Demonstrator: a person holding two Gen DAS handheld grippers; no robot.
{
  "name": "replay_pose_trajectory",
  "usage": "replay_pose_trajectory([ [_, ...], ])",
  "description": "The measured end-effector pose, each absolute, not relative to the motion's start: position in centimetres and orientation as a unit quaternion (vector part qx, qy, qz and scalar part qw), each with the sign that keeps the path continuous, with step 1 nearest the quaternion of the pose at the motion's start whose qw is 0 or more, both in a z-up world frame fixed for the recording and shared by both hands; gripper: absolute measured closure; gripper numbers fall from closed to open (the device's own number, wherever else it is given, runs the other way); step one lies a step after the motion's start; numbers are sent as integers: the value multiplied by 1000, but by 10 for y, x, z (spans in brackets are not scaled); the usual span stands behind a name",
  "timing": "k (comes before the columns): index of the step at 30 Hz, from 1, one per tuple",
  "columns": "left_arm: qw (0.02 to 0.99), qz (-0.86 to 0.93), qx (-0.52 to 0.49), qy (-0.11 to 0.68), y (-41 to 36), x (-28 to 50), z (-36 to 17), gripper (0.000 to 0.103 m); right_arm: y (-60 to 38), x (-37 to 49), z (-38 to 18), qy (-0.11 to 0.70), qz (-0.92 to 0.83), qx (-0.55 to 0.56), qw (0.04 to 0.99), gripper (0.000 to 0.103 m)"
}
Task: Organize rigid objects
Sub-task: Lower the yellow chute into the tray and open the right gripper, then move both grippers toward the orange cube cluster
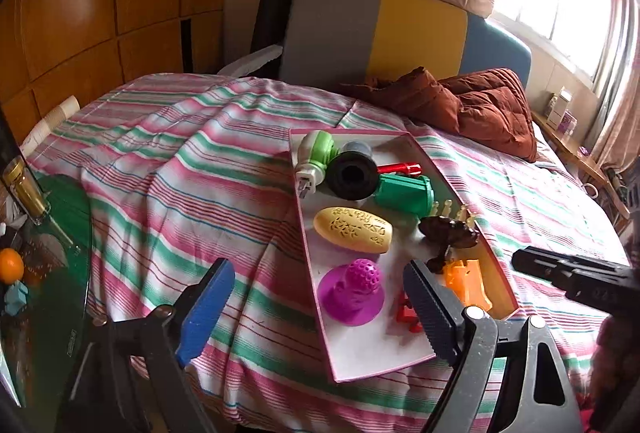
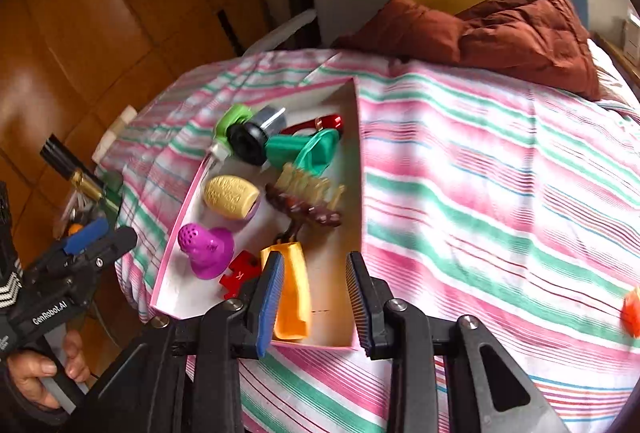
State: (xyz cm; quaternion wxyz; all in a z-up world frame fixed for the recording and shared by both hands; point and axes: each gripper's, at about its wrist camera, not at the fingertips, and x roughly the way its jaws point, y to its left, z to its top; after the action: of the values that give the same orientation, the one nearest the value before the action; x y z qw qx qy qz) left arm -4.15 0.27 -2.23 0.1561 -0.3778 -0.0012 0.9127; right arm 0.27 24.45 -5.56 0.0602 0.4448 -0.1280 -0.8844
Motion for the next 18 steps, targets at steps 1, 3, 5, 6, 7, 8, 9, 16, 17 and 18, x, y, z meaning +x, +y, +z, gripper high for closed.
replay_pose_trajectory([
  [1, 159, 914, -374, 3, 5, -40, -20, 15, 251, 7, -51, -131, -887, 440, 53, 71],
  [3, 166, 916, -365, 11, 10, -37, -16, 10, 267, 14, -41, -137, -891, 430, 39, 71],
  [5, 174, 917, -358, 16, 14, -34, -13, 8, 291, 24, -29, -141, -896, 421, 23, 71],
  [6, 177, 918, -355, 19, 16, -32, -12, 8, 304, 29, -22, -143, -899, 415, 12, 71],
  [7, 180, 918, -352, 23, 19, -31, -10, 7, 318, 35, -15, -146, -901, 408, -1, 71],
  [8, 183, 919, -349, 27, 22, -30, -9, 7, 334, 42, -8, -150, -903, 402, -15, 71],
  [9, 186, 919, -347, 30, 24, -29, -7, 7, 350, 51, -1, -154, -905, 395, -33, 71],
  [16, 227, 911, -341, 42, 57, -24, 2, 1, 450, 112, 28, -215, -904, 331, -166, 68],
  [17, 234, 910, -340, 47, 65, -23, 4, 0, 458, 118, 25, -222, -901, 327, -177, 68],
  [18, 240, 909, -337, 52, 71, -21, 6, 0, 464, 121, 22, -226, -898, 325, -191, 68],
])
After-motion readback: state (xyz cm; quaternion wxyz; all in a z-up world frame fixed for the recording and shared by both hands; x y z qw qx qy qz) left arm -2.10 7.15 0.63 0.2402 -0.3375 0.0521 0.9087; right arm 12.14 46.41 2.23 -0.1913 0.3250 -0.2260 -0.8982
